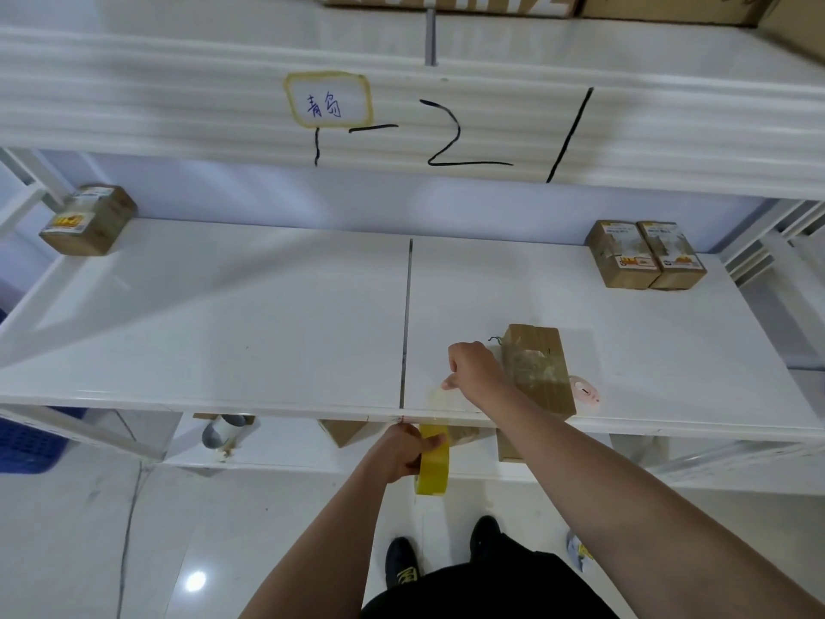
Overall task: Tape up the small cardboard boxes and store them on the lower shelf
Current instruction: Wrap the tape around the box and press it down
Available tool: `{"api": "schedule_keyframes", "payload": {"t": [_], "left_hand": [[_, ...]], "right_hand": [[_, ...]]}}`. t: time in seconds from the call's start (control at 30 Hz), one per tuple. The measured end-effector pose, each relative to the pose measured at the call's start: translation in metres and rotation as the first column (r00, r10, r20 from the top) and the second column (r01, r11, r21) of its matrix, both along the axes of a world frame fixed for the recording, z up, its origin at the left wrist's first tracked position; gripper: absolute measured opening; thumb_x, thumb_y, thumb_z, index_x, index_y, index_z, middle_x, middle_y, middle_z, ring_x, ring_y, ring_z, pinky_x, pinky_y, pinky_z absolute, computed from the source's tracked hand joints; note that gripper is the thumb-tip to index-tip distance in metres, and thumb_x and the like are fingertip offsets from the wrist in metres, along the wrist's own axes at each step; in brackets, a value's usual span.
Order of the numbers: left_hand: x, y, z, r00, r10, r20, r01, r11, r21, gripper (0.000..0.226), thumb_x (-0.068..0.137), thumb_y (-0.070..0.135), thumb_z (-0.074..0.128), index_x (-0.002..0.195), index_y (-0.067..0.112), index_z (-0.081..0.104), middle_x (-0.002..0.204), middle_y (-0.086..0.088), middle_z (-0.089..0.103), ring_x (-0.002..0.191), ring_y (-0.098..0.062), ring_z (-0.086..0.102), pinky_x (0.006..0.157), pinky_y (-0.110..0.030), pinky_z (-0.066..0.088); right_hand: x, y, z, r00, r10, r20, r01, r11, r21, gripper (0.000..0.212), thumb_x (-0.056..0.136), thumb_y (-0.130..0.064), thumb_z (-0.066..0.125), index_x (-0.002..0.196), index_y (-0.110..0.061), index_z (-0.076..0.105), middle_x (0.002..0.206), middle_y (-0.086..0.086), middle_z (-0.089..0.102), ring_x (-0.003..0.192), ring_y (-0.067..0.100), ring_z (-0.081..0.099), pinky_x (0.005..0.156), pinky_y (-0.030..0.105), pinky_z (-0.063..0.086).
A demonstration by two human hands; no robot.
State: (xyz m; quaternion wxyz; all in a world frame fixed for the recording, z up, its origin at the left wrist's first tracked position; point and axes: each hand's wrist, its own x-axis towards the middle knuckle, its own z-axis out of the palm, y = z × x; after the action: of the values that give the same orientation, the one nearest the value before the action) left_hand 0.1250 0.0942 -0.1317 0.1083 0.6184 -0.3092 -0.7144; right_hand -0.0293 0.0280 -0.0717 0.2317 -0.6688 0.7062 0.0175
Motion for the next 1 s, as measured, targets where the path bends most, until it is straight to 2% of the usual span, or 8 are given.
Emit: {"api": "schedule_keyframes", "payload": {"t": [0.17, 0.3, 0.37, 0.5, 0.57, 0.77, 0.87, 1.0], "left_hand": [[-0.002, 0.002, -0.002, 0.998, -0.001, 0.066, 0.003, 1.000, -0.022, 0.035, 0.088, 0.015, 0.078, 0.109, -0.001, 0.055, 0.117, -0.021, 0.068, 0.107, -0.033, 0.070, 0.095, -0.046, 0.057], [-0.005, 0.004, -0.001, 0.996, 0.018, 0.090, -0.014, 0.999, -0.045, 0.028, 0.089, 0.015, 0.077, 0.098, 0.003, 0.054, 0.118, -0.022, 0.066, 0.111, -0.035, 0.068, 0.097, -0.046, 0.056], [-0.007, 0.008, 0.002, 0.991, -0.017, 0.131, 0.025, 0.998, -0.054, 0.030, 0.090, 0.020, 0.077, 0.102, 0.002, 0.055, 0.120, -0.022, 0.066, 0.111, -0.034, 0.068, 0.098, -0.045, 0.056], [-0.007, 0.006, 0.017, 0.925, -0.164, 0.343, 0.181, 0.983, -0.017, 0.039, 0.094, 0.033, 0.071, 0.114, 0.004, 0.056, 0.109, -0.014, 0.069, 0.083, -0.024, 0.064, 0.078, -0.033, 0.054], [-0.009, -0.002, 0.032, 0.898, -0.205, 0.389, 0.200, 0.978, 0.053, 0.034, 0.098, 0.037, 0.062, 0.106, 0.004, 0.058, 0.095, -0.011, 0.067, 0.074, -0.022, 0.062, 0.080, -0.033, 0.054], [-0.031, -0.017, 0.082, 0.849, -0.307, 0.430, 0.247, 0.950, 0.190, 0.051, 0.105, 0.046, 0.046, 0.118, -0.001, 0.061, 0.114, -0.015, 0.069, 0.098, -0.029, 0.064, 0.095, -0.037, 0.054], [-0.050, -0.023, 0.097, 0.866, -0.256, 0.429, 0.240, 0.966, 0.093, 0.047, 0.104, 0.047, 0.046, 0.110, 0.002, 0.060, 0.100, -0.012, 0.068, 0.092, -0.030, 0.064, 0.091, -0.038, 0.053], [-0.090, -0.034, 0.116, 0.883, -0.129, 0.452, 0.234, 0.955, -0.184, 0.058, 0.101, 0.057, 0.046, 0.112, 0.004, 0.065, 0.113, -0.009, 0.071, 0.088, -0.029, 0.071, 0.086, -0.037, 0.056]], "right_hand": [[-0.003, 0.007, 0.003, 0.996, -0.033, 0.082, 0.044, 0.989, -0.138, 0.017, 0.096, -0.014, 0.067, 0.086, -0.005, 0.056, 0.073, -0.002, 0.055, 0.071, 0.013, 0.053, 0.057, 0.029, 0.037], [-0.006, 0.011, 0.017, 0.994, -0.028, 0.109, 0.051, 0.975, -0.218, 0.022, 0.100, -0.023, 0.064, 0.084, -0.010, 0.056, 0.078, 0.005, 0.063, 0.075, 0.021, 0.060, 0.068, 0.035, 0.048], [-0.010, 0.012, 0.025, 0.987, -0.031, 0.161, 0.070, 0.967, -0.246, 0.022, 0.101, -0.022, 0.060, 0.084, -0.007, 0.057, 0.079, 0.006, 0.064, 0.076, 0.022, 0.061, 0.071, 0.038, 0.052], [-0.029, 0.017, 0.038, 0.981, -0.054, 0.189, 0.114, 0.940, -0.322, 0.023, 0.104, -0.022, 0.052, 0.086, -0.008, 0.058, 0.080, 0.006, 0.063, 0.076, 0.023, 0.060, 0.066, 0.036, 0.047], [-0.043, 0.021, 0.043, 0.980, -0.080, 0.184, 0.140, 0.931, -0.336, 0.022, 0.104, -0.022, 0.051, 0.090, -0.008, 0.061, 0.084, 0.007, 0.065, 0.079, 0.024, 0.061, 0.068, 0.037, 0.049], [-0.083, 0.036, 0.053, 0.979, -0.177, 0.103, 0.204, 0.891, -0.405, 0.017, 0.101, -0.021, 0.053, 0.100, -0.008, 0.064, 0.095, 0.008, 0.067, 0.090, 0.026, 0.063, 0.073, 0.035, 0.050], [-0.104, 0.039, 0.057, 0.951, -0.281, 0.129, 0.309, 0.877, -0.369, 0.019, 0.101, -0.023, 0.053, 0.109, -0.008, 0.061, 0.106, 0.011, 0.064, 0.103, 0.029, 0.060, 0.082, 0.039, 0.053], [-0.130, 0.042, 0.060, 0.916, -0.339, 0.217, 0.386, 0.890, -0.243, 0.041, 0.102, -0.039, 0.053, 0.129, -0.007, 0.053, 0.124, 0.015, 0.061, 0.118, 0.033, 0.057, 0.093, 0.041, 0.052]]}}
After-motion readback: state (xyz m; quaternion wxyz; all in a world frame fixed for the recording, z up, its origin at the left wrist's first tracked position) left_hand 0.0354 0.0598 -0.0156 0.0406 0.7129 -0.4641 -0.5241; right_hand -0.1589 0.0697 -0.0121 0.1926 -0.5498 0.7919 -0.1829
